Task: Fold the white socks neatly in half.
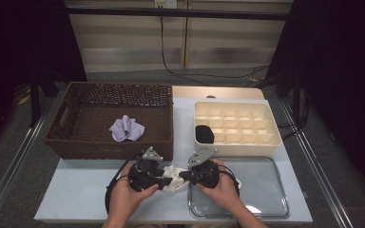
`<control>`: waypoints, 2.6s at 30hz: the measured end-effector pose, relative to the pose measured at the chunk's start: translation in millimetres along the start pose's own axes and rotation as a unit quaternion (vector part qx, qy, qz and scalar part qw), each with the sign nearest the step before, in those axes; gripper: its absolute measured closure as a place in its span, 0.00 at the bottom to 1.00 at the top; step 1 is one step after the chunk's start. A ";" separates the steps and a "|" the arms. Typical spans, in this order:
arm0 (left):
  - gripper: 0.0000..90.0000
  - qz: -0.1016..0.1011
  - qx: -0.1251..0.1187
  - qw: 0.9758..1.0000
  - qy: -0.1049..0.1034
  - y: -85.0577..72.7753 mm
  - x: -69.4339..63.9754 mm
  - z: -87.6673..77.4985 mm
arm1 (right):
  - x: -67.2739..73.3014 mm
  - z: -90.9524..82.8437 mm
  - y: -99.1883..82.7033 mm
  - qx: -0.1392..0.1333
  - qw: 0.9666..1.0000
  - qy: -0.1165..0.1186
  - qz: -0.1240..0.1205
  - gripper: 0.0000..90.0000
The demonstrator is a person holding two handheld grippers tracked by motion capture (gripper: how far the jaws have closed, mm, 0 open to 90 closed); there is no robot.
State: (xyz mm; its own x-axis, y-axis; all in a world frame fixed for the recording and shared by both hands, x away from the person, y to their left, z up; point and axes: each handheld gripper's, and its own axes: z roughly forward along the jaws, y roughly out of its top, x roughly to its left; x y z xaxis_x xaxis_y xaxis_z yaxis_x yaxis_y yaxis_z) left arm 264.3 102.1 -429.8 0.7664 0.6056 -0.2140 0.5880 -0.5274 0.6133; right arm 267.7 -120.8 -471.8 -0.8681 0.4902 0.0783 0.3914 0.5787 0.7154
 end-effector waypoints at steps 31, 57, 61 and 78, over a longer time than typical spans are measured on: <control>0.96 0.069 -0.006 0.997 -0.033 4.0 -18.7 27.4 | -0.8 -1.6 -4.2 -0.007 1.000 -0.001 0.008 1.00; 0.81 0.075 0.003 0.997 -0.004 0.8 -19.6 38.4 | 2.0 -14.5 17.6 -0.039 0.999 -0.008 0.015 0.91; 0.79 0.073 0.009 0.997 -0.002 1.0 -19.8 37.5 | -0.8 -9.2 13.3 -0.026 0.999 -0.008 0.025 0.89; 0.60 0.017 0.002 1.000 0.013 0.2 0.9 11.6 | -2.3 -3.9 4.7 -0.009 0.999 0.002 0.032 0.95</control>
State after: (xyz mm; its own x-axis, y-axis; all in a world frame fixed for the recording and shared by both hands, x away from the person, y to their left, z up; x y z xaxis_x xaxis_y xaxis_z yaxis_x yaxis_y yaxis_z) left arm 268.1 95.6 -438.6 0.7792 0.6027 -0.1719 0.5624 -0.5513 0.6163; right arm 270.3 -121.7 -465.9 -0.8423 0.5236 0.1280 0.4413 0.5335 0.7216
